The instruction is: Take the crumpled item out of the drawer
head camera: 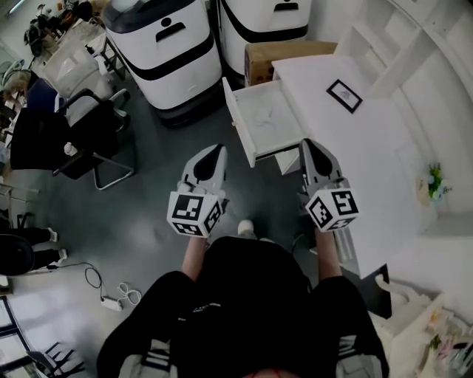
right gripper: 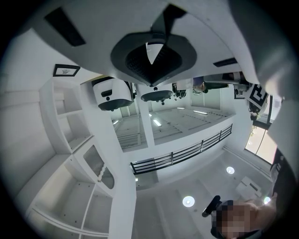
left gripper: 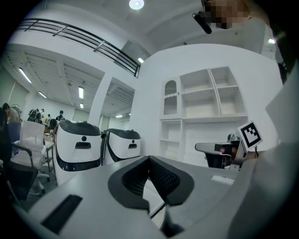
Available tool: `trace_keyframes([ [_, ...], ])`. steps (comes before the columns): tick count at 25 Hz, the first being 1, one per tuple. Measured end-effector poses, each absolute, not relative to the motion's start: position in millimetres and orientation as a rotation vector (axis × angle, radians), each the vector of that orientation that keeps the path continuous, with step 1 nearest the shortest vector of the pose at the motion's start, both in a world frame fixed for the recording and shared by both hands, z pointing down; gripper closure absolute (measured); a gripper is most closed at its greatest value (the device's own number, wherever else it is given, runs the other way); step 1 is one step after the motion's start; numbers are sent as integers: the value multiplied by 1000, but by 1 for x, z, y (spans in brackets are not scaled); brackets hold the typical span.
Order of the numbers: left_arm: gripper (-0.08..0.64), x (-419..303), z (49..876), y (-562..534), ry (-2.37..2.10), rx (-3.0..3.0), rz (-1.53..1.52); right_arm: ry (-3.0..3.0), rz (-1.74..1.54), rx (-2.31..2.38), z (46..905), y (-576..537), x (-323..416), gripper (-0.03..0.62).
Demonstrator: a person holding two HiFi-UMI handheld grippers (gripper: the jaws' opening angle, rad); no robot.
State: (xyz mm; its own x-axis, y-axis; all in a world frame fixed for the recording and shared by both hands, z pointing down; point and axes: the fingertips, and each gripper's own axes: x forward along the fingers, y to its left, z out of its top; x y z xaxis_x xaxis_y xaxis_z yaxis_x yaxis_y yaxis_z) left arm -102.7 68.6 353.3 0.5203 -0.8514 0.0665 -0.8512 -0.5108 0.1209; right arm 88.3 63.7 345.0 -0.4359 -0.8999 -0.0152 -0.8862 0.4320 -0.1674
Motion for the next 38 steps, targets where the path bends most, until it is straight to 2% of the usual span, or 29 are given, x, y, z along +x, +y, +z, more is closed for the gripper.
trace_keyframes([
  [16,561,-105,410,-17,-1405,2504,68,2592,-368,-1674,395,-31,86,601],
  [38,561,-51,514,-169,-1300,2282,260,2695,-870,-1597,530,-200,86,601],
])
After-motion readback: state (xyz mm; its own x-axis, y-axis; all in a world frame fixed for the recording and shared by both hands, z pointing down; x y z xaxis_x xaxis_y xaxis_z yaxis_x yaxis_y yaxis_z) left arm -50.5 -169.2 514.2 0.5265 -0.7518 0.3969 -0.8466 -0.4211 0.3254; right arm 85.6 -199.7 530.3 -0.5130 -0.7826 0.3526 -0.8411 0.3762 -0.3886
